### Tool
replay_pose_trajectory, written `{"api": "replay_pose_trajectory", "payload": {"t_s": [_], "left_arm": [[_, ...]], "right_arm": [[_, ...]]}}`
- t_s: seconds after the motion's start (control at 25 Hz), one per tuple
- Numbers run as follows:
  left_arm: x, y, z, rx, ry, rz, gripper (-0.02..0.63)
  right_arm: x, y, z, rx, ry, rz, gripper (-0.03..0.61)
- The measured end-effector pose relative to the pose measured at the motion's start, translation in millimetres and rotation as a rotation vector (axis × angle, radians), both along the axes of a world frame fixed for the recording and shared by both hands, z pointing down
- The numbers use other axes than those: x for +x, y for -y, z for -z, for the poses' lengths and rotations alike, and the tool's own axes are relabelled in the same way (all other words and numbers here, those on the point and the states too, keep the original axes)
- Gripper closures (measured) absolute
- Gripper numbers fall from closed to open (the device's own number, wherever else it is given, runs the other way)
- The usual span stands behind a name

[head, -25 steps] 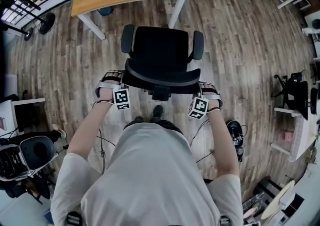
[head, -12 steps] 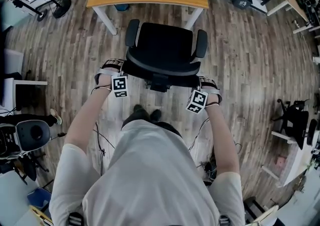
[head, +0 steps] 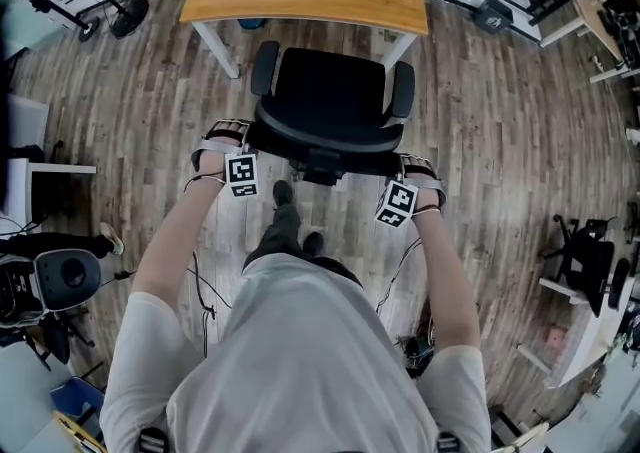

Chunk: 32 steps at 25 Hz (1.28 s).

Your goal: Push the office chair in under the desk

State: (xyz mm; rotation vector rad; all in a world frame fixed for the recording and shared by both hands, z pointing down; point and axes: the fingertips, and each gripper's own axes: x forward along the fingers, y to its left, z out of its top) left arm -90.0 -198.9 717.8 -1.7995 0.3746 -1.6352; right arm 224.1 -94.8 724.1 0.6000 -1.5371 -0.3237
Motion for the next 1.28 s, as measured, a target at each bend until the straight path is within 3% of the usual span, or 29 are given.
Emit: {"api": "replay_pose_trajectory", "payload": {"t_s": [1.28], "left_arm": [[-45,217,6,0.016,-0.006,-0.008,0.529]], "right_arm": [[-46,211,5,0.005,0.004,-0.029,0.505]]}}
